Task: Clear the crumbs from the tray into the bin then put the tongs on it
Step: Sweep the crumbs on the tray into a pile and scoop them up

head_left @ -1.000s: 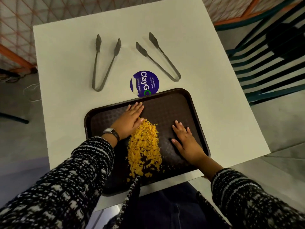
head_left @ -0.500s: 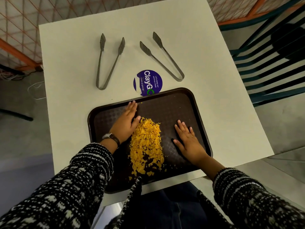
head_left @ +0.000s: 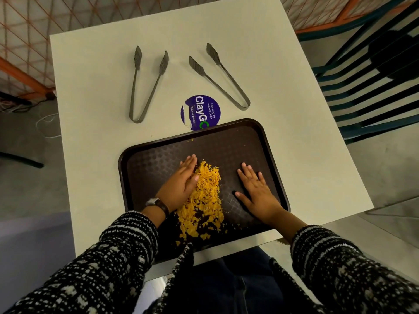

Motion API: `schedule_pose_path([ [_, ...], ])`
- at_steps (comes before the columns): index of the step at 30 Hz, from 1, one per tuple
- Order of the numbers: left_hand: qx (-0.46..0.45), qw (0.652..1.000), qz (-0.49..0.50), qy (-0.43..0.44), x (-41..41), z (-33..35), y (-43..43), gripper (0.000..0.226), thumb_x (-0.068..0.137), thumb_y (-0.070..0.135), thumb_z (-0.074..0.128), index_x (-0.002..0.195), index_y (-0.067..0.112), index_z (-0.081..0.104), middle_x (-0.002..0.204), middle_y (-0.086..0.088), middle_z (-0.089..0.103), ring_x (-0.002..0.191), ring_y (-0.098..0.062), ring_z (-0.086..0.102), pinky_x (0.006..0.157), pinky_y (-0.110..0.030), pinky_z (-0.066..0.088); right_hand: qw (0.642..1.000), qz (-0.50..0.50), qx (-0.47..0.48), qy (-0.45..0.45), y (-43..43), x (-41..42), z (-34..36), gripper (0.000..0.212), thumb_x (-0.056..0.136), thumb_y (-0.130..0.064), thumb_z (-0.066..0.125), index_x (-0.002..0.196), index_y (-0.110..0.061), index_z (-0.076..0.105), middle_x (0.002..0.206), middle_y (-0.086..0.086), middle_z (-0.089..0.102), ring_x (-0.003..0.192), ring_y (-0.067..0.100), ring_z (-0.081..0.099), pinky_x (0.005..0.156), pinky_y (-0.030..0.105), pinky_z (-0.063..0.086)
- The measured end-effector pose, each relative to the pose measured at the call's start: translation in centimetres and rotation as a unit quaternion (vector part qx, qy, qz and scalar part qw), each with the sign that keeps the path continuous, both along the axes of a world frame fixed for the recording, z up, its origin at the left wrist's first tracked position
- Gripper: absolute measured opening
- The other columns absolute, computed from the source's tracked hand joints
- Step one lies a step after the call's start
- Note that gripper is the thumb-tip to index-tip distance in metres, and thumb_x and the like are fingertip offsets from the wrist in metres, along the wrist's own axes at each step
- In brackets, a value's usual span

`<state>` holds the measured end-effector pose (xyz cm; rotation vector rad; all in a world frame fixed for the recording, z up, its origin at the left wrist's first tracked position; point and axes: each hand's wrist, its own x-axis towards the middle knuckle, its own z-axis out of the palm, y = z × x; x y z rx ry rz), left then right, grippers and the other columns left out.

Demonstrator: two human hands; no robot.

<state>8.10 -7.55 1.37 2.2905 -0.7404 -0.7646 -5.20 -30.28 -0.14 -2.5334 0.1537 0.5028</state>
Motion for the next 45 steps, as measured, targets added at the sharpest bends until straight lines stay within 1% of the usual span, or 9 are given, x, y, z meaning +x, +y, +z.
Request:
schedule_pose_path([
  [7, 0.055, 0.997, -0.015, -0.045, 3.9, -0.8, -2.4, 0.061, 0.098, 0.037, 0.029, 0.147, 0.011, 0.002, 0.157, -0.005, -0.002, 0.144, -0.016, -0.006, 0.117, -0.029, -0.003, 1.000, 0.001, 0.013, 0.007, -0.2, 0.1, 0.1, 0.076, 0.090, -0.061, 0.024, 0.150, -0.020, 0.003, 0.154, -0.007, -0.014, 0.143, 0.008, -0.017, 0.116, 0.030, -0.013],
  [13, 0.008, 0.995, -0.085, -0.045, 2.8, -1.0, -3.4, 0.058, 0.098, 0.032, 0.032, 0.147, 0.010, 0.009, 0.157, -0.005, 0.008, 0.142, -0.008, -0.002, 0.118, -0.029, -0.003, 0.999, -0.011, 0.037, 0.007, -0.2, 0.3, 0.5, 0.065, 0.098, -0.040, 0.038, 0.150, -0.018, 0.007, 0.156, -0.006, -0.009, 0.141, 0.006, -0.015, 0.117, 0.029, -0.012],
  [17, 0.013, 0.989, -0.142, -0.039, 0.9, 0.7, -2.8, 0.051, 0.099, 0.029, 0.031, 0.146, 0.014, 0.017, 0.152, 0.004, 0.013, 0.134, 0.001, 0.000, 0.109, -0.015, -0.002, 0.999, -0.026, 0.040, -0.009, 0.3, 0.4, 1.0, 0.065, 0.097, -0.040, 0.035, 0.150, -0.015, 0.008, 0.159, 0.001, 0.000, 0.142, 0.007, -0.011, 0.118, 0.032, -0.008],
  [21, -0.023, 0.998, -0.007, -0.052, -0.5, 1.9, 0.0, 0.048, 0.098, 0.028, 0.034, 0.144, 0.014, 0.027, 0.151, -0.003, 0.025, 0.132, 0.000, 0.006, 0.109, -0.016, 0.006, 0.998, -0.031, 0.039, -0.049, 0.8, 2.8, 1.6, 0.063, 0.098, -0.032, 0.041, 0.149, -0.011, 0.010, 0.159, 0.005, 0.002, 0.144, 0.011, -0.007, 0.117, 0.029, -0.008],
  [26, -0.051, 0.984, 0.164, -0.048, -2.7, 1.3, 4.6, 0.054, 0.092, 0.031, 0.038, 0.141, 0.010, 0.032, 0.149, -0.005, 0.031, 0.139, -0.008, 0.020, 0.109, -0.003, 0.004, 0.997, -0.064, 0.044, -0.020, 0.8, 8.6, 1.2, 0.063, 0.099, -0.034, 0.038, 0.149, -0.009, 0.010, 0.159, 0.008, 0.003, 0.147, 0.018, -0.003, 0.117, 0.034, -0.005],
  [29, -0.041, 0.977, 0.207, -0.026, -4.7, 1.1, 6.5, 0.057, 0.091, 0.031, 0.038, 0.143, 0.009, 0.028, 0.151, -0.007, 0.028, 0.139, -0.009, 0.018, 0.113, -0.012, 0.006, 0.999, -0.019, 0.025, -0.019, 2.1, 10.3, 0.6, 0.066, 0.098, -0.036, 0.037, 0.149, -0.008, 0.007, 0.159, 0.009, 0.003, 0.147, 0.020, -0.004, 0.117, 0.036, -0.007],
  [34, -0.051, 0.962, 0.267, 0.001, -6.8, 1.0, 8.2, 0.058, 0.090, 0.028, 0.039, 0.143, 0.009, 0.026, 0.151, -0.008, 0.028, 0.135, -0.005, 0.019, 0.117, -0.030, 0.015, 0.994, 0.087, 0.058, -0.038, 5.8, 8.7, 0.7, 0.068, 0.098, -0.039, 0.036, 0.149, -0.009, 0.003, 0.159, 0.008, 0.005, 0.146, 0.016, -0.002, 0.118, 0.034, -0.007],
  [40, -0.046, 0.964, 0.260, 0.019, -7.6, 0.8, 8.6, 0.056, 0.094, 0.020, 0.043, 0.145, 0.009, 0.023, 0.153, -0.009, 0.024, 0.136, -0.005, 0.015, 0.114, -0.022, 0.010, 0.983, 0.113, 0.145, -0.024, 6.9, 5.9, 2.5, 0.065, 0.098, -0.035, 0.038, 0.150, -0.013, 0.007, 0.156, -0.003, 0.009, 0.143, 0.007, 0.000, 0.120, 0.031, -0.002],
  [45, -0.031, 0.974, 0.222, 0.009, -8.4, 1.0, 9.2, 0.063, 0.089, 0.030, 0.040, 0.146, 0.010, 0.020, 0.154, -0.008, 0.021, 0.134, -0.003, 0.011, 0.112, -0.019, 0.009, 0.982, 0.180, 0.060, -0.020, 3.4, 2.6, 2.8, 0.080, 0.091, -0.054, 0.041, 0.151, -0.020, 0.000, 0.159, -0.005, -0.003, 0.145, 0.006, -0.006, 0.119, 0.029, -0.005],
])
